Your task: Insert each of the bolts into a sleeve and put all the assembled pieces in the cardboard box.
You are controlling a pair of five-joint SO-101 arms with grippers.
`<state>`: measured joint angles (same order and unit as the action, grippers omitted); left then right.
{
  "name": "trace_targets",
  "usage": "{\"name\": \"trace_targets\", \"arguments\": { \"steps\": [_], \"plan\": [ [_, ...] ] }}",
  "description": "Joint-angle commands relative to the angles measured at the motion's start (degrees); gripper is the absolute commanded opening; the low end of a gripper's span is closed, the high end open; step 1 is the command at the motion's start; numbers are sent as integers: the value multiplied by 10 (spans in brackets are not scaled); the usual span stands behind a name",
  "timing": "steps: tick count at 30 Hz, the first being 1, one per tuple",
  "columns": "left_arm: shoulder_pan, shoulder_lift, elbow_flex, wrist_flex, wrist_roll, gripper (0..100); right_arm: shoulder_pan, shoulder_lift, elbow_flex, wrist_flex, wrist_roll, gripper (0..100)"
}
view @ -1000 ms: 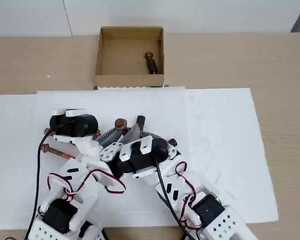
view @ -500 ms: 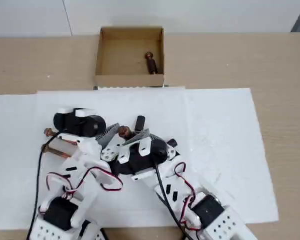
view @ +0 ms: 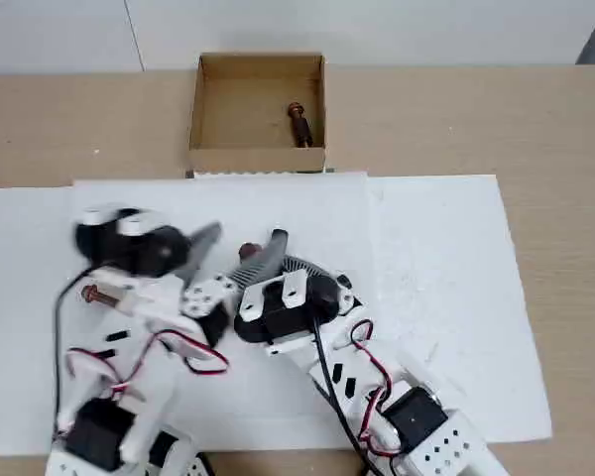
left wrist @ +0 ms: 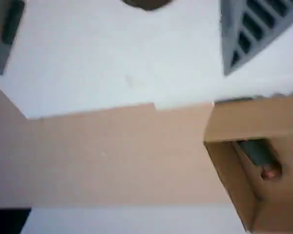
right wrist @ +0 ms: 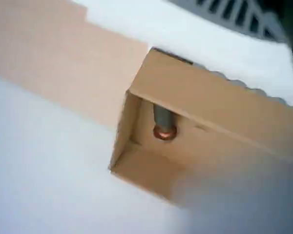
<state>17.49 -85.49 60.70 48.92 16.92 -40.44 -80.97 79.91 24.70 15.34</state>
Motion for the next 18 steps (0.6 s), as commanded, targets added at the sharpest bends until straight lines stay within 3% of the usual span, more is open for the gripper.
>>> {"name": "trace_targets", "arguments": {
  "steps": [1,9,18],
  "plan": [
    [-27,-2,-48,-1,-45,258,21,-6,-26,-15,5,2],
    [-111,-6,-58,-2,-73,1,72,-6,-22,-11,2,2],
    [-180,-7,25,0,-73,6,158,-6,-22,36,-15,2]
  ]
}}
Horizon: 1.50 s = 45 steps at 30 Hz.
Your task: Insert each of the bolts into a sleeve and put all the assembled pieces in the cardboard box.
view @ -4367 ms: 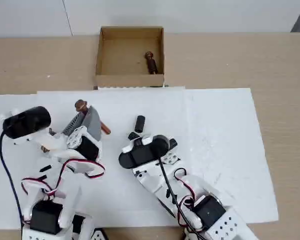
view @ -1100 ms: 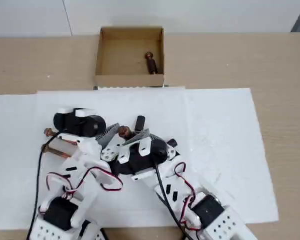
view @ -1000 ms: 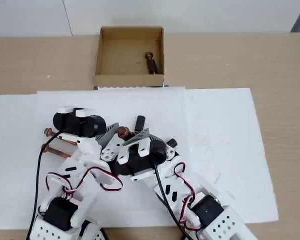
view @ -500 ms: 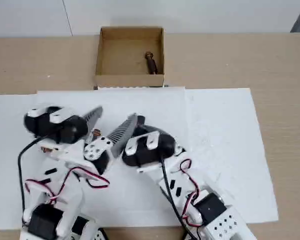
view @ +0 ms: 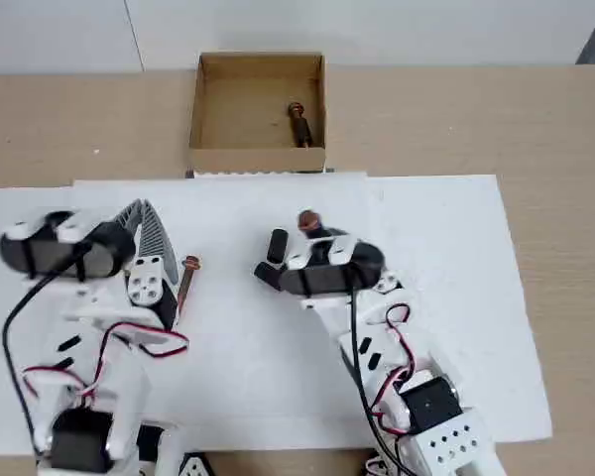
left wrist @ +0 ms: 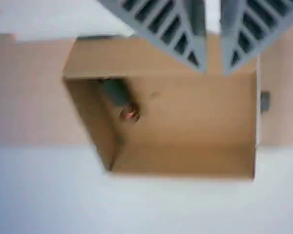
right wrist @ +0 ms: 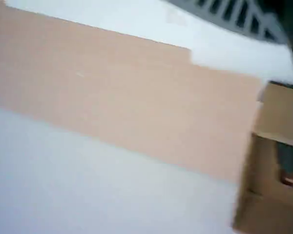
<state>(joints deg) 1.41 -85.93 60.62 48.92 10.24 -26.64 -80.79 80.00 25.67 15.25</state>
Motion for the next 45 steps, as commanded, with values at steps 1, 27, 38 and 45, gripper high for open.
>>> {"name": "trace_targets", "arguments": {
  "steps": [1,27,38,45],
  "plan": [
    [-28,-3,46,-1,-6,6,28,-7,-23,52,-34,2],
    [-41,-3,271,-2,-56,6,63,396,-545,378,-222,2],
    [-39,-3,293,-2,-56,6,64,604,-706,313,-77,2],
    [-39,-3,293,-2,-55,6,85,747,-745,158,32,2]
  ]
}}
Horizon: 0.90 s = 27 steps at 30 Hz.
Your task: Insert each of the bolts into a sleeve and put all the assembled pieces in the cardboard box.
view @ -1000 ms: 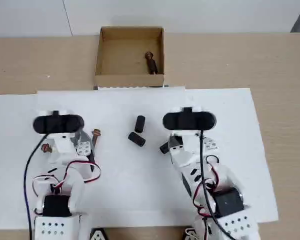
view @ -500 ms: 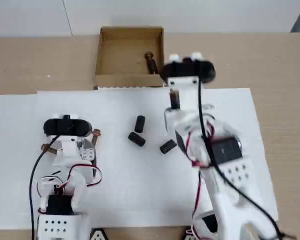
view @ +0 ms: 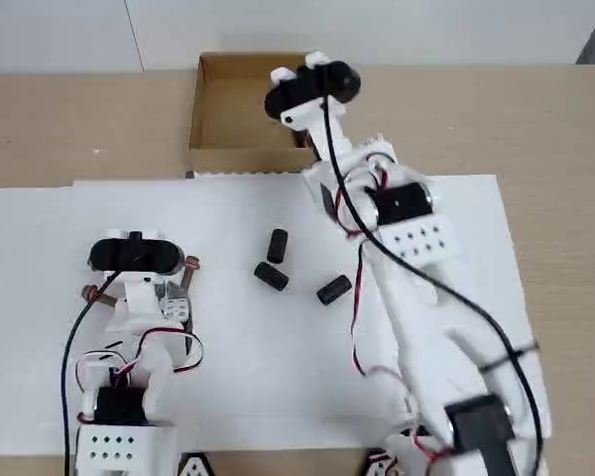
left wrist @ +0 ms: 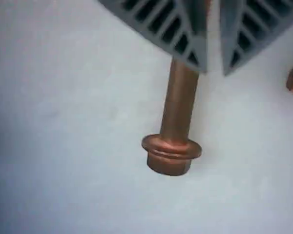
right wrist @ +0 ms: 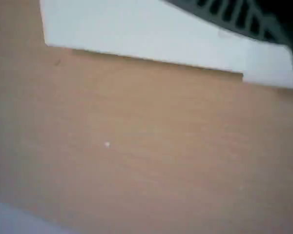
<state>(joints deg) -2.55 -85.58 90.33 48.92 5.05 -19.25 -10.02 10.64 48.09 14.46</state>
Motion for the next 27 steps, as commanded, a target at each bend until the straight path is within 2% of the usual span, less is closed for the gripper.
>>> {"name": "trace_targets", "arguments": {
  "steps": [1,9,16,22,27],
  "plan": [
    [-1,-6,-4,-2,-2,6,12,59,-61,-80,47,2],
    [-3,-6,-4,-2,0,6,13,227,-208,-114,64,2],
    [-3,-6,-4,-2,0,6,11,377,-375,-124,117,2],
    [-3,-6,-4,-1,0,6,5,490,-484,-163,194,2],
    [-3,-6,-4,1,0,6,-15,554,-556,-166,204,5]
  ]
}}
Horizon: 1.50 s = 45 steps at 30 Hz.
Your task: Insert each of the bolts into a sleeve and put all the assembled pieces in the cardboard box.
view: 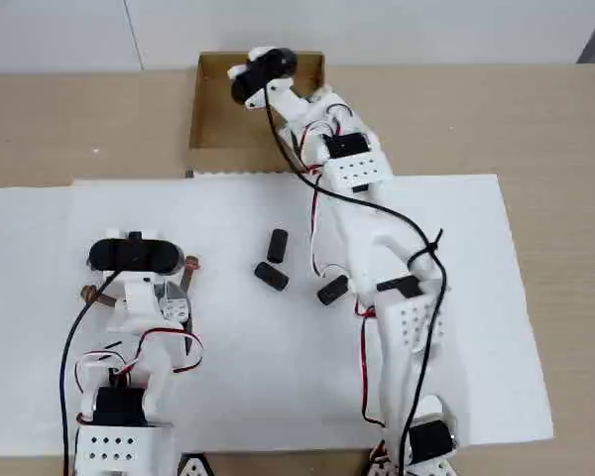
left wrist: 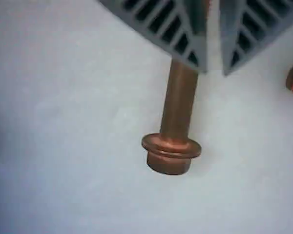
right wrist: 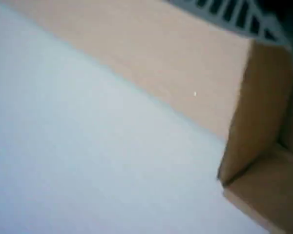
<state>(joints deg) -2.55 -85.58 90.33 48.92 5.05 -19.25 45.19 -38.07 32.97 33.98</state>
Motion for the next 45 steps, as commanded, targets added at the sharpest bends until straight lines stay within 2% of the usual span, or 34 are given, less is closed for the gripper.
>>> {"name": "trace_targets", "arguments": {
  "steps": [1,3,6,8,19,22,24,30,38,45],
  "plan": [
    [-3,-6,-4,1,0,6,-21,10,-73,-14,9,5],
    [-3,-6,-4,1,0,6,-29,21,-75,-14,10,27],
    [-3,-6,-4,1,0,6,-33,29,-75,-13,9,137],
    [-3,-6,-4,1,0,6,-33,33,-75,-13,8,172],
    [-3,-6,-4,1,1,6,-34,0,-76,5,7,62],
    [-3,-6,-4,1,1,6,-36,-53,-75,83,6,0],
    [-3,-6,-4,1,1,6,-36,-81,-75,150,-1,5],
    [-3,-6,-4,1,1,6,-36,-173,-75,297,-102,3],
    [0,-6,-4,1,-2,6,-39,-250,-75,429,-167,3],
    [0,-6,-4,1,-2,6,-38,-305,-75,596,-287,3]
  ]
}}
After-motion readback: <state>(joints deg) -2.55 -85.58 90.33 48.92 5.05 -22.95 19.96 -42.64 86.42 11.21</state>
